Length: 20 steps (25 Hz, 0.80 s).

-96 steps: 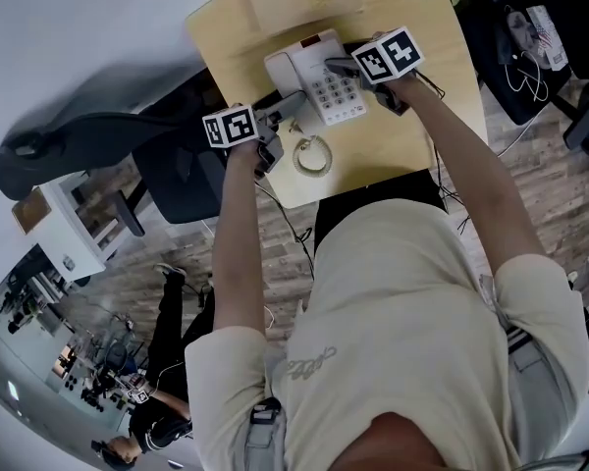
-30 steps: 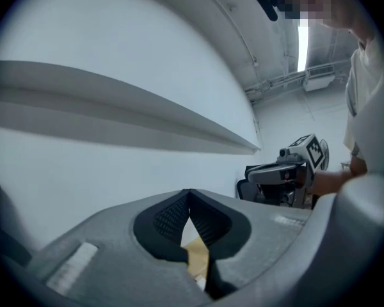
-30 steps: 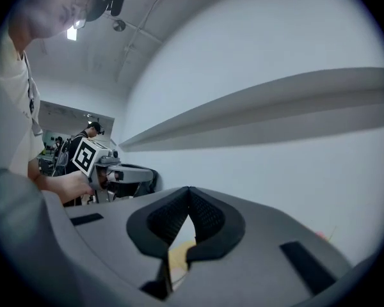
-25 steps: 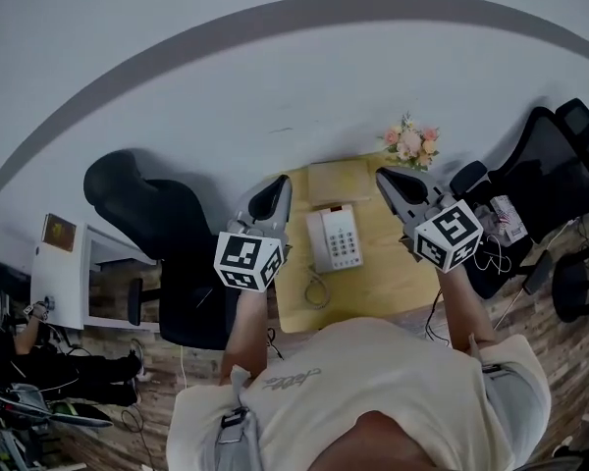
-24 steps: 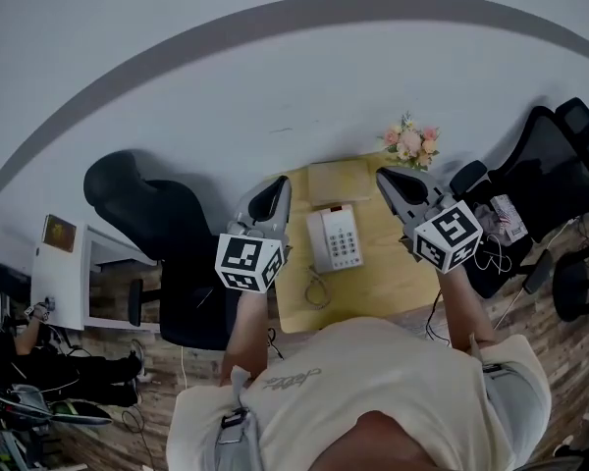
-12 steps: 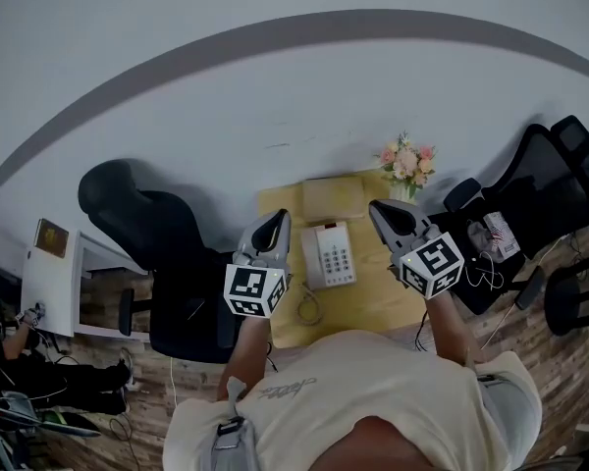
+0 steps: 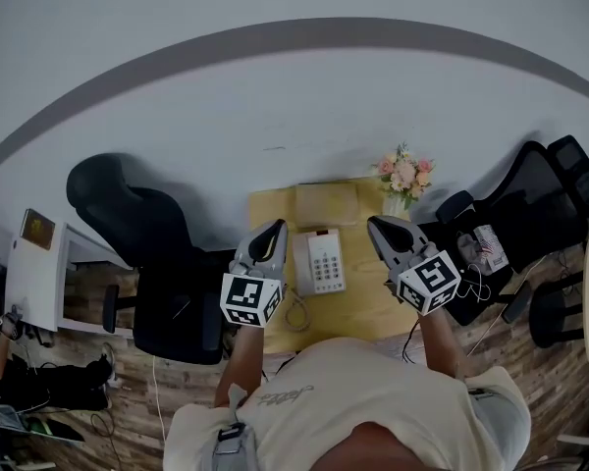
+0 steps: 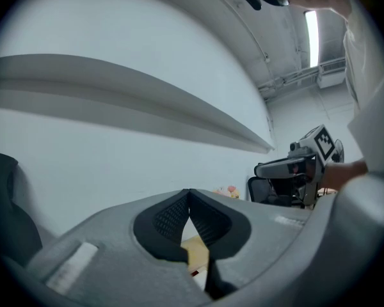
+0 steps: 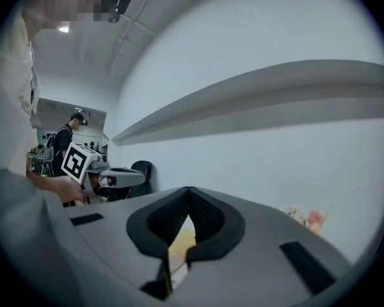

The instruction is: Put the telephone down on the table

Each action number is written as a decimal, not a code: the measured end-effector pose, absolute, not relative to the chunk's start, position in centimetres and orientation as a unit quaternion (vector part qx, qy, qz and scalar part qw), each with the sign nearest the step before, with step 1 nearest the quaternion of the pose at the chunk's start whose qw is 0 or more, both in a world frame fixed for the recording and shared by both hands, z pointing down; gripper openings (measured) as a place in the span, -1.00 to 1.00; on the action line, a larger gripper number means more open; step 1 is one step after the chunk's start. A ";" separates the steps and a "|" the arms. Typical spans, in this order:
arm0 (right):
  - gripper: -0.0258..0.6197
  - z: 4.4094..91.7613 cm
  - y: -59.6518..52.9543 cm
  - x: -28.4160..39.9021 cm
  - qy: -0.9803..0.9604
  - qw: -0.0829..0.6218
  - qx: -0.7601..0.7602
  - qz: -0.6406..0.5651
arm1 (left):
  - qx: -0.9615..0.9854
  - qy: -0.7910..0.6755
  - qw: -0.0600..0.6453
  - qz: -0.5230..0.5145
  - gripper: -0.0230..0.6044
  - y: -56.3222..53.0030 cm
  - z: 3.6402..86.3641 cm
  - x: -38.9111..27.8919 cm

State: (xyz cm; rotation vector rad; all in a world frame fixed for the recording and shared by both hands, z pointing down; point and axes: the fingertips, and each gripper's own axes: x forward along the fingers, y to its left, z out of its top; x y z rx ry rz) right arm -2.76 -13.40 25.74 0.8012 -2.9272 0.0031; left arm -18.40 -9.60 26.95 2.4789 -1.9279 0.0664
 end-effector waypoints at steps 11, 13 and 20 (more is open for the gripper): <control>-0.91 28.2 -14.0 -1.8 -0.960 0.057 0.271 0.040 | 0.794 -0.608 0.010 0.032 -0.87 -9.8 28.2 -18.6; -0.91 28.0 -13.8 -2.1 -0.961 0.053 0.269 0.039 | 0.792 -0.609 0.015 0.035 -0.87 -9.8 28.6 -18.8; -0.91 28.0 -13.6 -2.9 -0.962 0.058 0.267 0.024 | 0.790 -0.612 0.010 0.035 -0.87 -9.7 28.6 -19.9</control>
